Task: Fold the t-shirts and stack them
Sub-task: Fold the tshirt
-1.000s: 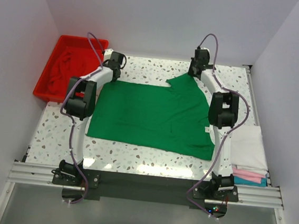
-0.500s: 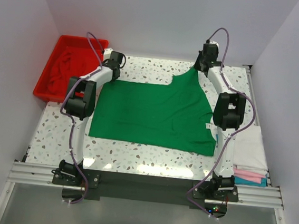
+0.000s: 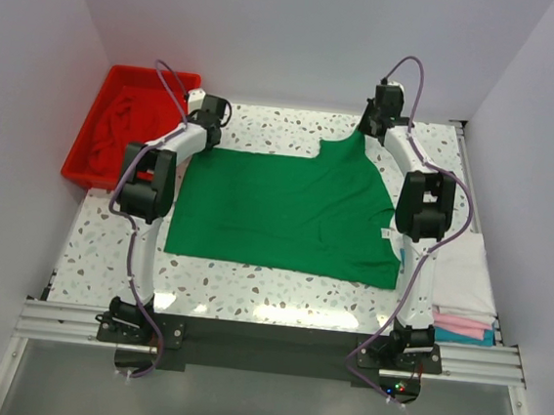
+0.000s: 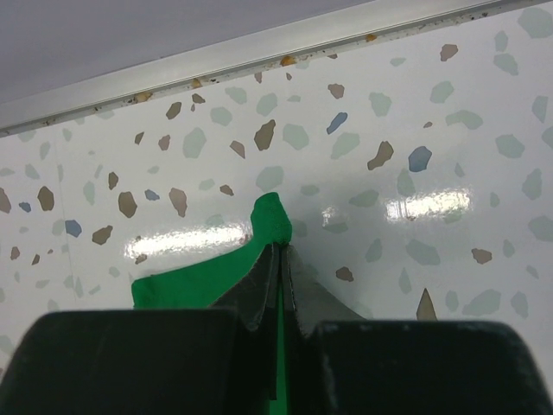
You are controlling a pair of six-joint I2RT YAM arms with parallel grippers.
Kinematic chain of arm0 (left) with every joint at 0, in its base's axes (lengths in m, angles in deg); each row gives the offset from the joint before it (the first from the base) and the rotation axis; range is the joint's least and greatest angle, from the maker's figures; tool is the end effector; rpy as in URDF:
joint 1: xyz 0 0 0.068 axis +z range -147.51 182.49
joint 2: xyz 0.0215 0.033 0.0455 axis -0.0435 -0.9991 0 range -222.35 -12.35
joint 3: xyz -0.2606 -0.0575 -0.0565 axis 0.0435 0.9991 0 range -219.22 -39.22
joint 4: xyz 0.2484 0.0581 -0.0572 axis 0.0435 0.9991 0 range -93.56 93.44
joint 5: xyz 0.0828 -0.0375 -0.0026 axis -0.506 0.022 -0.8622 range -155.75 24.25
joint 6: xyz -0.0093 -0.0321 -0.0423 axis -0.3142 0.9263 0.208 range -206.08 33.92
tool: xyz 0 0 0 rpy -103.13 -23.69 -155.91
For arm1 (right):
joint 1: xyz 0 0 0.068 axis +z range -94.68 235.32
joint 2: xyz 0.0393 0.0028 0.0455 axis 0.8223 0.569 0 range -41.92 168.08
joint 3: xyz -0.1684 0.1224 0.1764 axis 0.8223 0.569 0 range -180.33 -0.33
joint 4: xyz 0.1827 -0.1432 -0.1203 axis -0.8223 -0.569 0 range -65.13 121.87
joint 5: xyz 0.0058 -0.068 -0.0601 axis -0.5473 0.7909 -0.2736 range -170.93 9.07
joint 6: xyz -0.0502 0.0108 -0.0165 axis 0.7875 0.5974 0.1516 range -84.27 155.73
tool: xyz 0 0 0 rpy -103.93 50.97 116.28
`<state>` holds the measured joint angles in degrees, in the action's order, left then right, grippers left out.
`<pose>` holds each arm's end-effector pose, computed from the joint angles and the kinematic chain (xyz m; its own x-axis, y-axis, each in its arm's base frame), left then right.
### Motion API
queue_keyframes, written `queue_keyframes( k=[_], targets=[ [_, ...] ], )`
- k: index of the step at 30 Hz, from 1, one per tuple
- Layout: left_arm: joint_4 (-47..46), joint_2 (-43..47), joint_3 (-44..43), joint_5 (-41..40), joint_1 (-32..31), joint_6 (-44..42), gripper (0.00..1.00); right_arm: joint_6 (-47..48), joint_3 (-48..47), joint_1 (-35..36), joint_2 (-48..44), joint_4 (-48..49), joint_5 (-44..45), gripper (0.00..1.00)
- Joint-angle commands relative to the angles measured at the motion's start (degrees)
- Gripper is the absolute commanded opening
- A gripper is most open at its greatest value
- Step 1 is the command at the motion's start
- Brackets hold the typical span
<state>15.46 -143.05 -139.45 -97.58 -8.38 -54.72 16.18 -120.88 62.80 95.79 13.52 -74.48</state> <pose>0.4960 -0.0761 0.1618 -0.5459 -0.3454 -0.7634 -0.5390 0.8423 0.0044 0.5520 0.0684 0.2127 -0.5556 0.2624 -0.7889 0.1562 0.9649 0.2109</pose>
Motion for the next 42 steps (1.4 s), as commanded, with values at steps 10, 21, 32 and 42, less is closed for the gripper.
queue_keyframes(
  k=[10,21,32,42],
  targets=[
    [-0.6,-0.1,-0.4,0.6,0.6,2.3,0.34,-0.3,0.7,-0.5,-5.3,3.5,0.1,0.0],
    [0.3,-1.8,-1.7,2.0,0.8,2.6,0.43,0.0,1.2,-1.2,-5.9,3.4,-0.4,0.0],
    [-0.4,-3.2,-3.1,2.6,0.8,2.2,0.09,-0.8,1.3,-1.9,-5.5,4.2,-1.5,0.0],
    [-2.6,-5.8,-12.1,2.8,1.4,0.0,0.0,-1.6,-6.3,-3.6,-1.4,3.7,-3.6,0.0]
  ],
)
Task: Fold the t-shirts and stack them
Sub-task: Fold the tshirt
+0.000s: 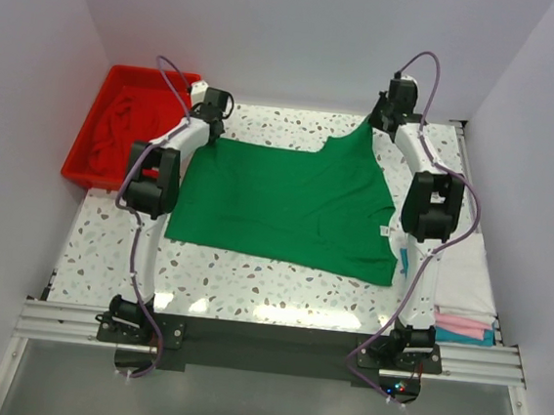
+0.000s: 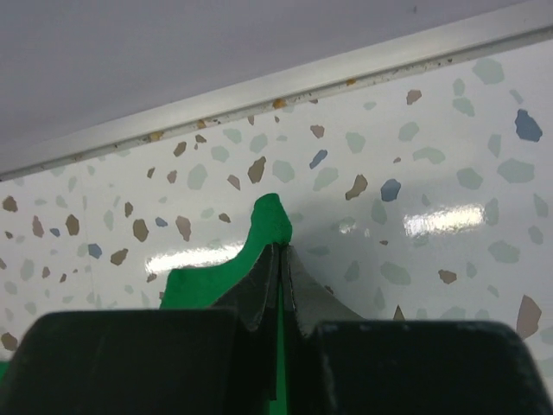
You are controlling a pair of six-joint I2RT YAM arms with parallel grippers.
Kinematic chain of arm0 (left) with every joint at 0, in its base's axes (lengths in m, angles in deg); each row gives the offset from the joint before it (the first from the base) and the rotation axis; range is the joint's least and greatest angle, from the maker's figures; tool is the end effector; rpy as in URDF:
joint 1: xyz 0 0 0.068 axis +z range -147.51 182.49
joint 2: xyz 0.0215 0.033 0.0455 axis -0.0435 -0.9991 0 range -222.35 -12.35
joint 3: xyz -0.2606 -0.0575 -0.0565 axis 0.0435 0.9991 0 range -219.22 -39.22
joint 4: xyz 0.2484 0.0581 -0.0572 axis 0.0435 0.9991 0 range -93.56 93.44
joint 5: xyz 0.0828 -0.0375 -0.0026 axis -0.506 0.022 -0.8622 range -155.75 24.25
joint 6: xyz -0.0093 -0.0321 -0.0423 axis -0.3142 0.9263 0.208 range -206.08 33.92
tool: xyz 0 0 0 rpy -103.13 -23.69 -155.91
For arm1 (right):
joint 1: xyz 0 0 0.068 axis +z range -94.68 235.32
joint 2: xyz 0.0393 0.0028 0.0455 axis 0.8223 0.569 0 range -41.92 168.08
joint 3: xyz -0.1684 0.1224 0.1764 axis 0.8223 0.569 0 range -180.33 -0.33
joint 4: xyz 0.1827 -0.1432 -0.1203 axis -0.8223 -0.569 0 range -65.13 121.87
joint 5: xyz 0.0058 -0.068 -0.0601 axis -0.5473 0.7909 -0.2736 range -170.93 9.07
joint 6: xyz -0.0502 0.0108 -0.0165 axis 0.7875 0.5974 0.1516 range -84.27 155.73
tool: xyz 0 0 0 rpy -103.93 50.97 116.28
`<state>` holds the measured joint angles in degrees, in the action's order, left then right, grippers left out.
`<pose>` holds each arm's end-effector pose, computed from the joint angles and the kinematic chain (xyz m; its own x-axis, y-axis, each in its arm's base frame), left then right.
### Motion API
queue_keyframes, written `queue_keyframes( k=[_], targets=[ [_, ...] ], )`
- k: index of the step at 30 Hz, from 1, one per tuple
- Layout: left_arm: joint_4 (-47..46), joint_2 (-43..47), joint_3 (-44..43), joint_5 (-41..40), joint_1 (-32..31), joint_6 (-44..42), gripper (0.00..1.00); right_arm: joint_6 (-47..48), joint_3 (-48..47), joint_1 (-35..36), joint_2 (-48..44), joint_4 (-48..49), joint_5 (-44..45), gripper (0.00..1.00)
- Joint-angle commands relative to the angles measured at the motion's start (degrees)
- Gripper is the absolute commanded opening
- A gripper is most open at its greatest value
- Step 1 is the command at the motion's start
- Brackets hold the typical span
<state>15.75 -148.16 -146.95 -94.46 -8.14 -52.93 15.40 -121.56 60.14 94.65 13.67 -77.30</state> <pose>0.5191 -0.0800 0.1577 -0.5193 -0.3905 -0.7602 -0.5277 0.8462 -0.0742 0.5535 0.0444 0.2276 -0.5271 0.3035 -0.7937 0.1619 0.9528 0.2568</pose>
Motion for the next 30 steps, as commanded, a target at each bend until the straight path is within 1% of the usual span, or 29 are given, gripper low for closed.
queue_keyframes(
  k=[1,6,8,11,14,15,16,17,21,24,26,30],
  targets=[
    [-3.4,-0.9,-5.4,0.1,1.3,-2.0,0.0,-0.9,-6.6,-1.1,0.1,3.3,-1.0,0.0],
    [-7.4,-1.0,-6.2,1.3,2.1,-2.8,0.0,-0.7,-13.1,-1.6,2.7,1.4,-1.4,0.0],
    [-8.7,-1.1,-6.4,2.3,2.4,-3.0,0.0,-0.5,-13.9,-1.6,2.7,1.1,-1.5,0.0],
    [-9.6,-1.0,-6.5,3.0,2.5,-3.4,0.0,-0.5,-12.2,-1.6,1.7,1.2,-1.4,0.0],
    [-10.4,0.0,-4.9,3.0,2.5,-3.3,0.0,-0.6,-7.7,-1.6,-0.8,2.2,-0.7,0.0],
    [-10.8,1.1,-4.1,3.0,2.5,-3.2,0.0,-0.7,-4.8,-1.7,-1.5,2.5,-0.1,0.0],
    [-11.2,1.8,-2.2,3.0,2.5,-3.2,0.0,-0.8,-3.2,-1.6,-2.6,3.2,0.1,0.0],
    [-11.8,3.0,-1.3,3.0,2.5,-2.9,0.0,-1.0,0.3,-1.6,-4.5,3.8,0.4,0.0],
    [-12.6,5.8,3.1,3.0,2.5,-1.9,0.0,-2.2,7.7,-1.6,-9.9,5.6,1.5,0.0],
    [-11.8,7.5,5.5,2.7,2.5,-1.0,0.0,-3.0,12.2,-1.6,-13.4,5.1,1.8,0.0],
    [-11.3,8.8,7.1,2.7,2.5,-0.5,0.0,-3.9,17.0,-1.6,-16.7,6.4,1.5,0.0],
    [-10.9,11.7,10.7,2.3,2.5,0.5,0.0,-4.9,23.4,-1.6,-21.7,7.6,1.5,0.0]
  ],
)
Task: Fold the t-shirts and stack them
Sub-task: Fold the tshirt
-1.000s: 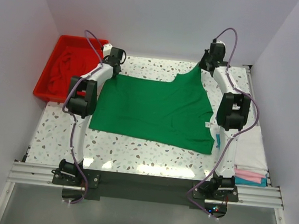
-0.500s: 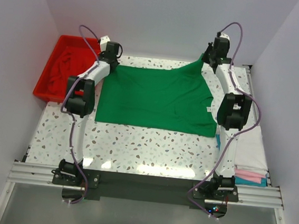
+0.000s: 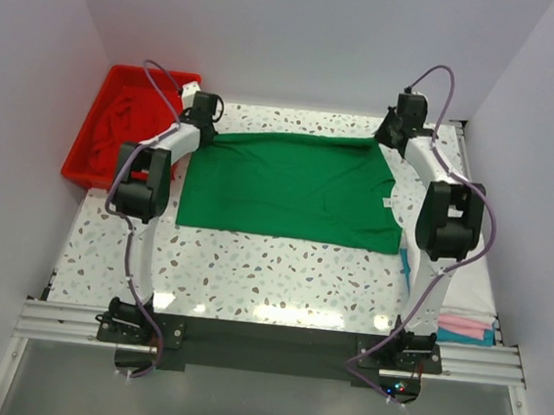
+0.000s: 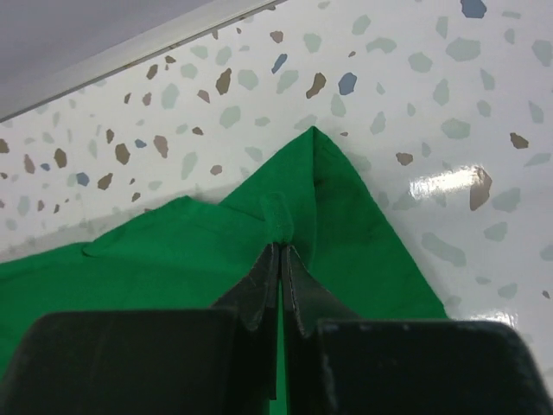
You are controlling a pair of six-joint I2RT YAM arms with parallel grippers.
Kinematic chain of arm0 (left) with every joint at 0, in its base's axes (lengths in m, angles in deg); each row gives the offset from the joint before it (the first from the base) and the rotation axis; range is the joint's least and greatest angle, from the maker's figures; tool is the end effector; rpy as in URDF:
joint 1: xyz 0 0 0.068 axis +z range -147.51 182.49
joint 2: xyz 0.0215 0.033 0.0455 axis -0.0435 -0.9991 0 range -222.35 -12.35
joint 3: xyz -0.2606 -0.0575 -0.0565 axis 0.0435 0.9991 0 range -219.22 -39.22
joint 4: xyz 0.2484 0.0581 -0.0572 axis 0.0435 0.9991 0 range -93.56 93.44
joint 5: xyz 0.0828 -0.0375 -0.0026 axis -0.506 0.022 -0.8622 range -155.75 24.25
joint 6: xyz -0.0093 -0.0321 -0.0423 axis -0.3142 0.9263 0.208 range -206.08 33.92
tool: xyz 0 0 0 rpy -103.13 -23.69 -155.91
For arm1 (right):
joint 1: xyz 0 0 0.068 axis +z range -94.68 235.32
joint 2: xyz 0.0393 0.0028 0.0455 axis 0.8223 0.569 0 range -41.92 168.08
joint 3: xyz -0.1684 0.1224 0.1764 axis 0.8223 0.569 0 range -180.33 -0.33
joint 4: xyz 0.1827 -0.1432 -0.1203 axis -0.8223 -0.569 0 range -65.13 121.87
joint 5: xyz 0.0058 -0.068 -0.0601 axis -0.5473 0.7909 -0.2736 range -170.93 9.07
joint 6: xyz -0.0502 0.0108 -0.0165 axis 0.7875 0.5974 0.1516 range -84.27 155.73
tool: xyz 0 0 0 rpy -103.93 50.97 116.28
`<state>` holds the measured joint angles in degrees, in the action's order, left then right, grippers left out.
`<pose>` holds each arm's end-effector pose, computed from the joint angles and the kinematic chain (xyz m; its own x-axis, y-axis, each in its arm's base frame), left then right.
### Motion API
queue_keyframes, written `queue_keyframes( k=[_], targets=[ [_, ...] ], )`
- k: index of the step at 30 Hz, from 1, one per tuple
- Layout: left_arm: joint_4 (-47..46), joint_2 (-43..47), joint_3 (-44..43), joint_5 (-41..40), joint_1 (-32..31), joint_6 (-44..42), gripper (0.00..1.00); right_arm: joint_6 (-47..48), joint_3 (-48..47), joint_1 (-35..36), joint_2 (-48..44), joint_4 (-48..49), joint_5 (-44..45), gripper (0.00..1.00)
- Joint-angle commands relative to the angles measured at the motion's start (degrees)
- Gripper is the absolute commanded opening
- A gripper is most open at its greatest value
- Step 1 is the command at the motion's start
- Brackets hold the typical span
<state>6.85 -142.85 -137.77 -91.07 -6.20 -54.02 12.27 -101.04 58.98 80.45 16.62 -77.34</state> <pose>0.5060 -0.0619 0.1639 -0.4712 -0.4134 -0.7792 -0.5026 0.8518 -0.1480 0.4980 0.0296 0.2361 -0.5552 0.3626 -0.7485 0.2260 0.9319 0.2839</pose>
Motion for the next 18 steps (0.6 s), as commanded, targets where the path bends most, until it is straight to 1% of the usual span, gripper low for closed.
queue_keyframes(
  k=[1,5,18],
  targets=[
    [-1.8,7.0,2.8,-1.1,0.6,1.8,0.0,-2.0,4.1,-0.4,-8.3,4.8,1.5,0.0],
    [-0.8,10.4,6.2,-1.6,0.6,3.0,0.0,-2.6,11.7,-0.4,-13.0,5.0,2.5,0.0],
    [0.0,20.1,19.4,-0.2,0.4,6.0,0.0,-5.1,28.4,-0.5,-25.2,4.7,2.2,0.0]
  ],
)
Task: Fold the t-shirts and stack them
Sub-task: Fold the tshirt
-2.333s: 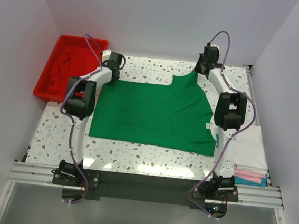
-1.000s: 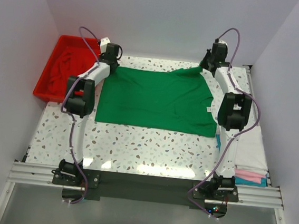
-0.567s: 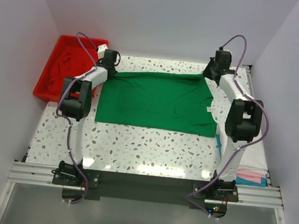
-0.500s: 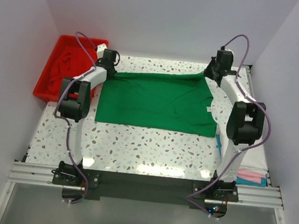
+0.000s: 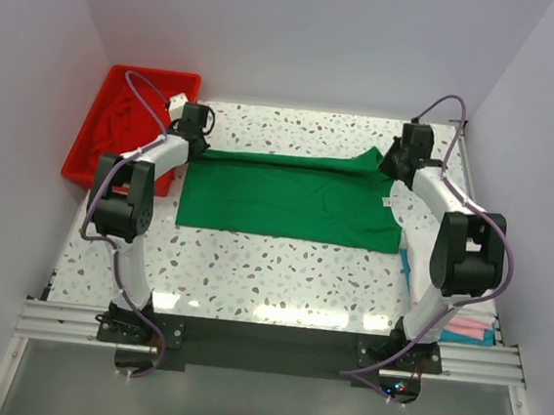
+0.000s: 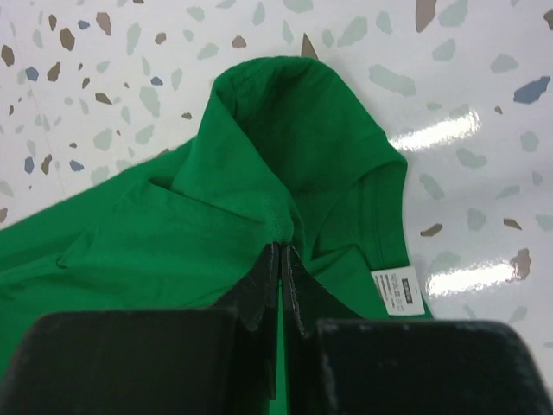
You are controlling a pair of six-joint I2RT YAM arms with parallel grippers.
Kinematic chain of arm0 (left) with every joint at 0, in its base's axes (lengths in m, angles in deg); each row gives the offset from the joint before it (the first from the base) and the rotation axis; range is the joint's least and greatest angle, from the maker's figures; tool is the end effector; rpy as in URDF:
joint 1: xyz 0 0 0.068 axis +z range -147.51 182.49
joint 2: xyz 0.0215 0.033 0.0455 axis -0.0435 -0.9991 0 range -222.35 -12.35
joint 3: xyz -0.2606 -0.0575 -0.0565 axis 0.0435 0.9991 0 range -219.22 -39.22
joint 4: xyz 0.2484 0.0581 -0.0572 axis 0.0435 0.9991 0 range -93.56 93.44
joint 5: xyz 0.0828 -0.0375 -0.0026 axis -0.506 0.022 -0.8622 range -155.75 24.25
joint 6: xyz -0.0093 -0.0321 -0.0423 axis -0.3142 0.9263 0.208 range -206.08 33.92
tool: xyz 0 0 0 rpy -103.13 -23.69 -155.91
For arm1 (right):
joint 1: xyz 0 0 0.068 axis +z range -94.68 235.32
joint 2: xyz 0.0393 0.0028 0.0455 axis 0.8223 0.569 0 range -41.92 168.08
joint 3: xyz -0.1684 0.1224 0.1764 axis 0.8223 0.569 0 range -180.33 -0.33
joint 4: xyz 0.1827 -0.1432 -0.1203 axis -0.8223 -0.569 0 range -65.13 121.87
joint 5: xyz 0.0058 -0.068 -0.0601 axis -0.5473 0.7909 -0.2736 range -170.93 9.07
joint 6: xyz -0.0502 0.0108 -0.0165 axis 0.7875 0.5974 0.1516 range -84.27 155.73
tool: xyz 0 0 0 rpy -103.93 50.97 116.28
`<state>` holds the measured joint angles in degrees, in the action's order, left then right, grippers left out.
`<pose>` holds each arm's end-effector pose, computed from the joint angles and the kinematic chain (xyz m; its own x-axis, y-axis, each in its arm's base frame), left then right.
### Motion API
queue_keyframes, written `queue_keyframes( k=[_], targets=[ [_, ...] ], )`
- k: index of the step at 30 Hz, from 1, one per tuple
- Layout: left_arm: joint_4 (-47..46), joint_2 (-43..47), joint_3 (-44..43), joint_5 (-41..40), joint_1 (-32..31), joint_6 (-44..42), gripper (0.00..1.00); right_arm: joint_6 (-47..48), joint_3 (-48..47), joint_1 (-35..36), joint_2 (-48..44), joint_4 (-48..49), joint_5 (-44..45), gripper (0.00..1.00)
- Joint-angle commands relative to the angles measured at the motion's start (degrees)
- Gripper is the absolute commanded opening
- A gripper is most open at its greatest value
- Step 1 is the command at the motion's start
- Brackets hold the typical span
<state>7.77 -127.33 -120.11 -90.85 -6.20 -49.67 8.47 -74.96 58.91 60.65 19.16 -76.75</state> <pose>0.4398 -0.0519 0.1895 -0.4732 -0.4714 -0.7442 -0.5447 0.8205 -0.1734 0.4045 0.0227 0.2381 -0.5813 0.4213 -0.6962 0.2913 0.9066 0.3053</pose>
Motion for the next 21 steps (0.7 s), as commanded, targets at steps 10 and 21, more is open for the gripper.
queue_keyframes(
  k=[10,21],
  targets=[
    [-2.5,10.0,11.2,0.4,-0.1,2.7,0.0,-2.9,13.0,-0.4,-12.7,3.0,1.4,0.0],
    [-2.5,13.2,16.4,1.9,-0.4,4.0,0.03,-3.3,19.4,-0.5,-17.1,2.6,1.4,0.0]
  ],
)
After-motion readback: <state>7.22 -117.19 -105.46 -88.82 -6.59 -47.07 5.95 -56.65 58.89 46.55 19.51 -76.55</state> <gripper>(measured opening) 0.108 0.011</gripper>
